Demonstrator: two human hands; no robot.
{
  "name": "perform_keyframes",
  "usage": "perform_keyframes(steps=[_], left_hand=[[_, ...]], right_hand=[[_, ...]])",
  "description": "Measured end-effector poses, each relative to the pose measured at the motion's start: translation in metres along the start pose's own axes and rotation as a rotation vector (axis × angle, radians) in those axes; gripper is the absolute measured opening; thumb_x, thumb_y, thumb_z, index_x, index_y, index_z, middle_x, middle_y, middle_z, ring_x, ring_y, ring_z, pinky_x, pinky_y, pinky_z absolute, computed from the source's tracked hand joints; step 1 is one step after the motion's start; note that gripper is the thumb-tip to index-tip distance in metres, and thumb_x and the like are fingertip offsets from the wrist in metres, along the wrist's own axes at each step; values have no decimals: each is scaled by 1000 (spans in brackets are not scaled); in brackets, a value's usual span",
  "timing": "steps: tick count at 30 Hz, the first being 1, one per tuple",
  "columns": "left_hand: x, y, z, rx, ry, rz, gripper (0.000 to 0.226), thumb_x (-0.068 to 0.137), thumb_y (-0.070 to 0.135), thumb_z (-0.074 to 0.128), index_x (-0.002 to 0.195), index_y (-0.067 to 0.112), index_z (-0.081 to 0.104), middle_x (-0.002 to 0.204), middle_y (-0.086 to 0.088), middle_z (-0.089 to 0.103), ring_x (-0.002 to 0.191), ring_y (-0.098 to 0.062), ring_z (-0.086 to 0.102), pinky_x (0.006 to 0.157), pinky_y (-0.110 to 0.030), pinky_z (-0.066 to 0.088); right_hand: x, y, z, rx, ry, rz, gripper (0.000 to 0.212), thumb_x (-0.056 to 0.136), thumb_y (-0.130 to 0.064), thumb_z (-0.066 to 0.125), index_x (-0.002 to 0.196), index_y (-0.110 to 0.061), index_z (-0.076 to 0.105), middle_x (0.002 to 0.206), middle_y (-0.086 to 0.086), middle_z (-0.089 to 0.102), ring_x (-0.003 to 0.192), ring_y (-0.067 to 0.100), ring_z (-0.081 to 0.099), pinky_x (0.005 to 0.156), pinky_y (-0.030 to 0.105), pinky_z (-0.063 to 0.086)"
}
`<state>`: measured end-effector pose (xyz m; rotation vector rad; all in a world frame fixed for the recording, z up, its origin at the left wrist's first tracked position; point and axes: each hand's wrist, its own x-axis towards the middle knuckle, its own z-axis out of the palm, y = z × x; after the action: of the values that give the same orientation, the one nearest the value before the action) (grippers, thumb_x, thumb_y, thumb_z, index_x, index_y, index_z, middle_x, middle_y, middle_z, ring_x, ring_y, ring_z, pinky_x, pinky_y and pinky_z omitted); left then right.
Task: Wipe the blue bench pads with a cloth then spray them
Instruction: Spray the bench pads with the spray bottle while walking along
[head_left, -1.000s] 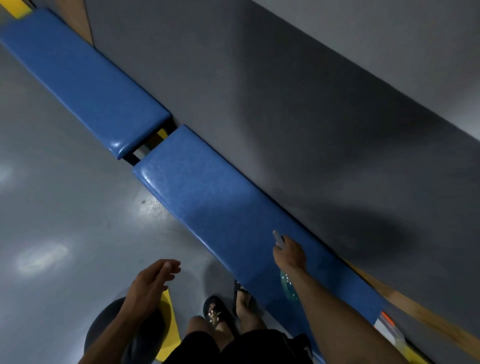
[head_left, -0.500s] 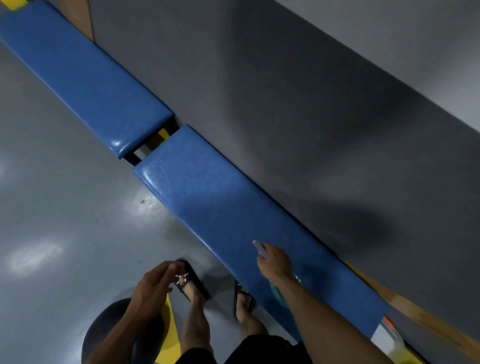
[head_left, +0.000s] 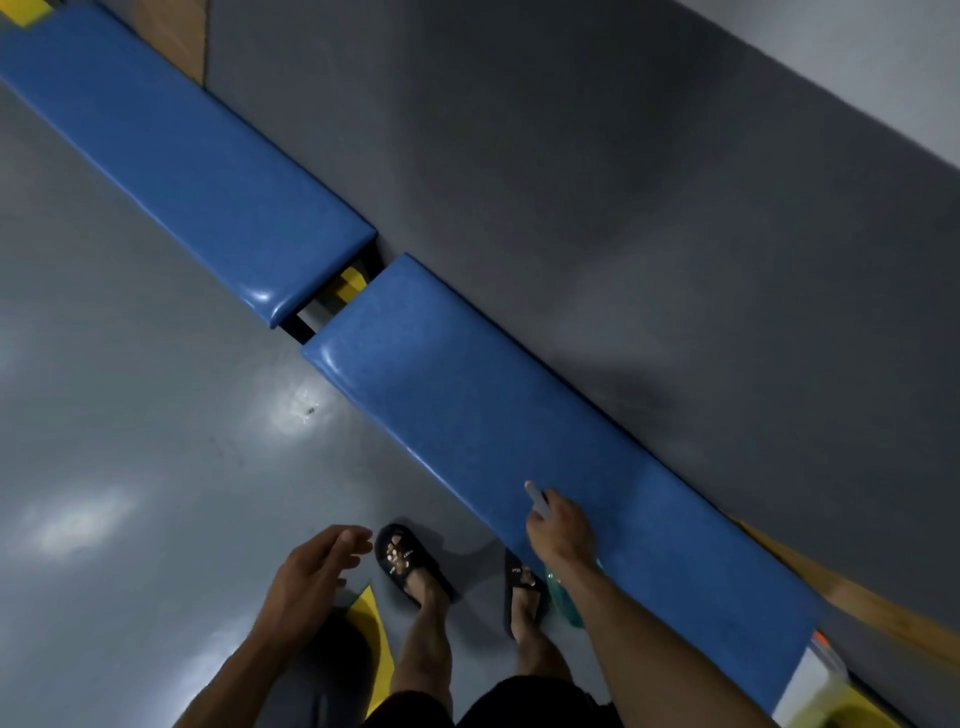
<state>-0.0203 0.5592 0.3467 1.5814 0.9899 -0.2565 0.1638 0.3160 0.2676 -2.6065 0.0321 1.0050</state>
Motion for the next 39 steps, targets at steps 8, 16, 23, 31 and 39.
perform_keyframes(steps=[8,16,23,31,39], left_hand=[[25,12,-57,67,-31,43,37,90,47,42,100,26,71,95,9,75,90,-13,69,78,-36,56],[46,17,-99,97,-50,71,36,94,48,41,102,29,70,95,15,74,89,-7,68,79,-36,56],[52,11,-117,92,-42,72,35,95,47,40,102,29,70,97,14,74,90,-8,68,77,-32,55],[67,15,-130,82,-6,24,32,97,44,41,101,29,70,97,9,74,91,-10,68,76,-32,54],[98,47,-133,74,3,22,29,100,38,44,99,27,71,95,9,75,91,-14,69,79,-37,56]], right_hand=[[34,-43,-54,69,210,170,7,91,-18,50,85,-17,54,74,-3,52,65,19,49,63,31,40],[16,-84,-18,39,164,99,8,92,-22,51,86,-19,54,76,-5,54,68,18,52,64,31,44],[-15,-117,54,-28,-57,-60,21,88,-32,56,104,-20,61,104,4,66,101,30,61,80,37,51],[6,-136,52,-36,-38,-18,16,92,-28,51,104,-20,59,107,2,62,98,27,60,80,35,47],[71,-148,-13,197,101,55,5,87,-20,56,83,-19,56,80,-2,63,69,20,60,62,33,50]])
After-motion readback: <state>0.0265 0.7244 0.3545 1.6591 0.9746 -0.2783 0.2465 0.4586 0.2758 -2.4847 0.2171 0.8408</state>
